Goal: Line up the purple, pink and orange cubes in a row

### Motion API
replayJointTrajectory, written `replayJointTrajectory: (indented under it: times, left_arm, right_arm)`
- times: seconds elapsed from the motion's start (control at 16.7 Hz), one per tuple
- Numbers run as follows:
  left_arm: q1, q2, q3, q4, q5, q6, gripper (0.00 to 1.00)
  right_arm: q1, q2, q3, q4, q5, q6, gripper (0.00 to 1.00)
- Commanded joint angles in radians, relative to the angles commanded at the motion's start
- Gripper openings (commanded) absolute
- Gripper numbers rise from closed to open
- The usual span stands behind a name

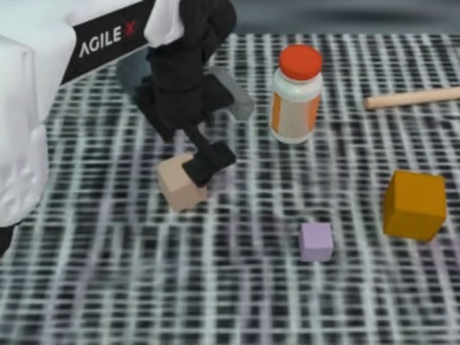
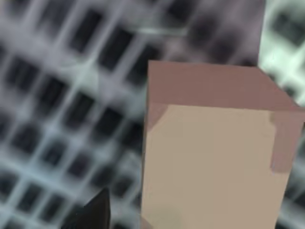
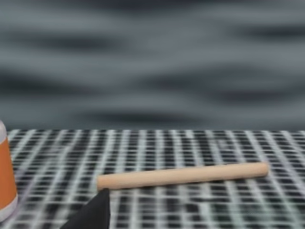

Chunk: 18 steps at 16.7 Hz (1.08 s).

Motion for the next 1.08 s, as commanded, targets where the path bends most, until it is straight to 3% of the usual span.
replayJointTrajectory:
  times: [0.18,0.6,1.08]
  left_arm:
    - [0.033,-0.028,-0.028,0.021,-0.001,0.085,1.0]
    - [0.032,-0.022,-0.04,0.038,-0.001,0.089,1.0]
    - [0.037,0.06,-0.223,0.307,0.0,0.094,1.0]
  right_arm:
    - [0.0,0.0,0.0,0.0,0.0,0.0,1.0]
    - [0.0,0.0,0.0,0.0,0.0,0.0,1.0]
    - [0.0,0.0,0.0,0.0,0.0,0.0,1.0]
